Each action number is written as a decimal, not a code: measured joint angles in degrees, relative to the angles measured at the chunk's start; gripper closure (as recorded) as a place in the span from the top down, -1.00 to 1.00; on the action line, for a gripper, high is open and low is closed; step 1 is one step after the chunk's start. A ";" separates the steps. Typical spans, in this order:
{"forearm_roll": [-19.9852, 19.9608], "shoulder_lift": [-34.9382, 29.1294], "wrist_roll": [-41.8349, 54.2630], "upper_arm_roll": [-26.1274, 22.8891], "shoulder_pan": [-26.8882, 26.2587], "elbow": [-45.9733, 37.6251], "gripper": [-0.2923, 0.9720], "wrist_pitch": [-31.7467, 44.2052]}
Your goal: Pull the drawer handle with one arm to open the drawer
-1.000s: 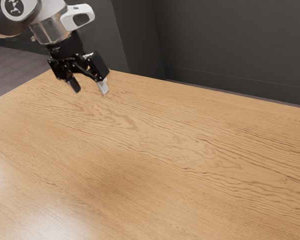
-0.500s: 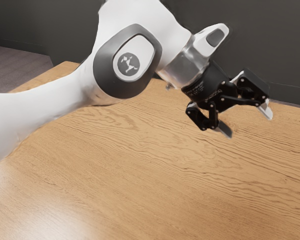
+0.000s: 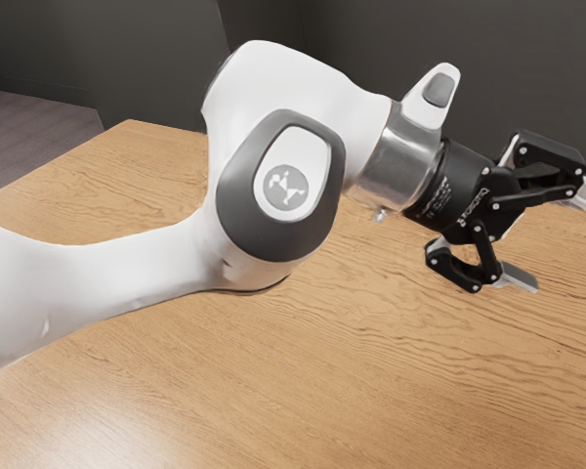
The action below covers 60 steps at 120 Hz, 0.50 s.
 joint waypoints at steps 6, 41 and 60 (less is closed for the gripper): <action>0.15 1.26 -0.44 -0.39 -0.19 1.49 0.53 0.41; 4.30 5.09 -2.47 -0.77 0.63 5.55 0.53 -2.22; 5.76 7.35 -3.24 -0.87 -0.20 8.48 0.53 -3.01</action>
